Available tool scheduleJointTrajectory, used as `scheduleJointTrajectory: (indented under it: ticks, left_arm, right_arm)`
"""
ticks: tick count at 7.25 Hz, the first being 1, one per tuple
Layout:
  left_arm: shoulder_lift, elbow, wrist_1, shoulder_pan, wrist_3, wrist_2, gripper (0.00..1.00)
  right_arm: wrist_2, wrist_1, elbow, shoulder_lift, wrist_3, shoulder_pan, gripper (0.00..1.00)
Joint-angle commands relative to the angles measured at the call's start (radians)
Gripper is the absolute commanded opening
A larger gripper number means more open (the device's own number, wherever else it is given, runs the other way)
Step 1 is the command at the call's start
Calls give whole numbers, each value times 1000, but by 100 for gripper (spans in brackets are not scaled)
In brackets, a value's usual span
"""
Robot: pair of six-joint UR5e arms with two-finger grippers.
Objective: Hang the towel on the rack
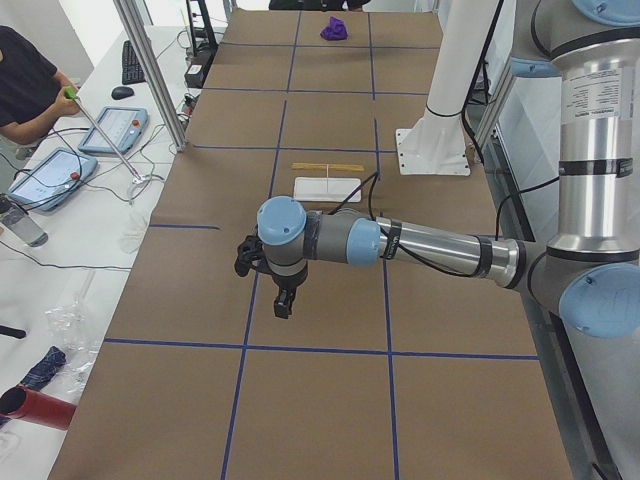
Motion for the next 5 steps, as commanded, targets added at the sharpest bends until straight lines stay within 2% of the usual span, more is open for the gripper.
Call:
scheduleJointTrajectory:
  ticks: [1,3,4,5]
  left_arm:
    - [3,3,-2,-2,30,3,100]
    - [1,14,-4,1,32,12,100]
    - [0,-1,-5,-1,35,68,100]
    - [-11,-1,-7,-1,35,79,100]
  right_arm:
    - [-2,1,-11,2,-4,0,100]
    - [-1,1,-8,1,-5,0,100]
    - [-4,1,-9,-6,-5,0,100]
    - [-2,-1,-26,-6,-5,0,100]
